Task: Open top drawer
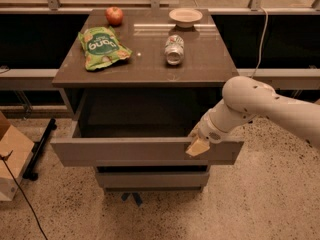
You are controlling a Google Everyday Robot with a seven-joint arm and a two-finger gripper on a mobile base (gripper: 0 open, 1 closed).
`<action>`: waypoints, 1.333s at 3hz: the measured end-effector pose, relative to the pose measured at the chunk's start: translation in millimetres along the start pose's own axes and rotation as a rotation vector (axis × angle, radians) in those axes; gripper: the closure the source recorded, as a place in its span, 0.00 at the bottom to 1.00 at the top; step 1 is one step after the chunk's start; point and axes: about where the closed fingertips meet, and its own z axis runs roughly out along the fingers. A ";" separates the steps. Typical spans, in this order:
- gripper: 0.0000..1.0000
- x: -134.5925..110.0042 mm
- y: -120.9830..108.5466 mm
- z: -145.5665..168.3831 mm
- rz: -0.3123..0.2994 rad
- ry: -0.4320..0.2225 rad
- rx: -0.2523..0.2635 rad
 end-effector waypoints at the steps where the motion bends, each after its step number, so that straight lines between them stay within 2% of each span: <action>1: 0.15 10.5 29.4 -2.3 0.050 0.008 -0.024; 2: 0.00 10.5 29.3 -2.3 0.050 0.008 -0.024; 3: 0.00 17.3 55.6 -4.9 0.109 0.012 -0.031; 4: 0.00 15.1 88.3 -18.7 0.210 -0.016 -0.009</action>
Offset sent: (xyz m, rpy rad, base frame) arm -0.2618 -0.0074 -0.0110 0.0405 0.3411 -0.3868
